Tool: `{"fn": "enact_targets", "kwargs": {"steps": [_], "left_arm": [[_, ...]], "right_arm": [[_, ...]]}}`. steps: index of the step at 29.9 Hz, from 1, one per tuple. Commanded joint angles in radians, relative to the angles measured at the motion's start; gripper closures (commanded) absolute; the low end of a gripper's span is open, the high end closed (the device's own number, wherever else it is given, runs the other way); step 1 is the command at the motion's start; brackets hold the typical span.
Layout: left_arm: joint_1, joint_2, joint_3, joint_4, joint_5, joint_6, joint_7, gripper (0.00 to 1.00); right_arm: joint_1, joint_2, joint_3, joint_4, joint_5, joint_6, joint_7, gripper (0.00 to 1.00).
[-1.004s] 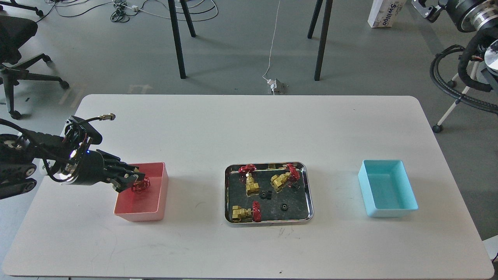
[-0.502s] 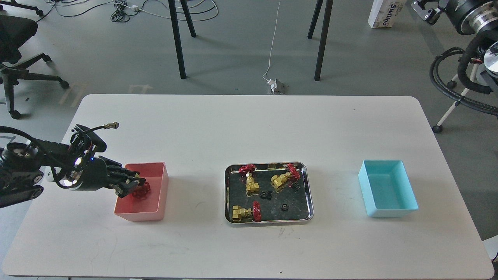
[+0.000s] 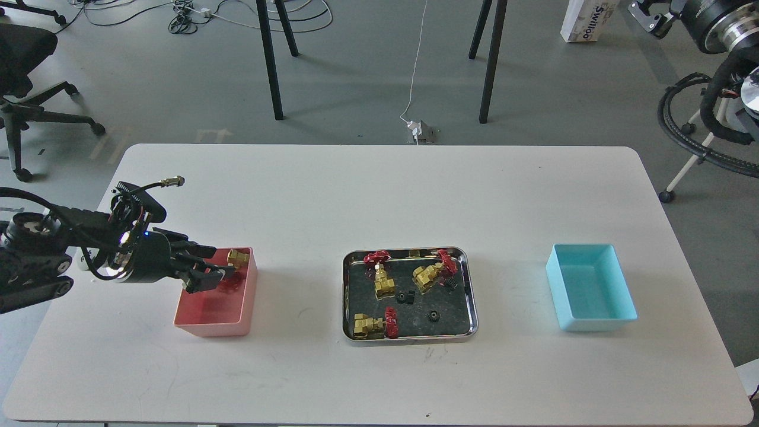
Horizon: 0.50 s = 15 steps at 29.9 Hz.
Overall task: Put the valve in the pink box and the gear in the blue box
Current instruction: 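Lower the valve into the pink box and open the left gripper, then reach the right gripper down into the tray toward a dark gear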
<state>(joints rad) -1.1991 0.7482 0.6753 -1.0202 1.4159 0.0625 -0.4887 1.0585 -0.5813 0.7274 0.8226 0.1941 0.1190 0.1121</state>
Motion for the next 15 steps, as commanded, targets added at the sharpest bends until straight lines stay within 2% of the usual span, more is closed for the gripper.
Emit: {"fn": "enact_targets", "kwargs": {"steps": [1, 3, 7, 12, 15], "left_arm": [[-0.001, 0.037, -0.155, -0.015, -0.035, -0.007, 0.000, 0.31], [0.003, 0.078, -0.276, -0.052, -0.098, -0.029, 0.000, 0.30], [0.009, 0.108, -0.498, -0.132, -0.354, -0.154, 0.000, 0.28], [0.048, 0.082, -0.742, -0.201, -0.780, -0.272, 0.000, 0.26], [0.088, 0.025, -0.885, -0.215, -0.972, -0.367, 0.000, 0.25]], "right_arm": [[-0.005, -0.011, -0.040, 0.050, -0.065, 0.017, 0.000, 0.00], [0.008, -0.028, -0.110, 0.085, -0.201, 0.053, 0.000, 0.00], [0.050, -0.035, -0.261, 0.130, -0.580, 0.117, 0.001, 0.00], [0.165, -0.032, -0.512, 0.168, -0.954, 0.208, 0.001, 0.00], [0.242, -0.029, -0.707, 0.271, -1.097, 0.220, 0.001, 0.00]]}}
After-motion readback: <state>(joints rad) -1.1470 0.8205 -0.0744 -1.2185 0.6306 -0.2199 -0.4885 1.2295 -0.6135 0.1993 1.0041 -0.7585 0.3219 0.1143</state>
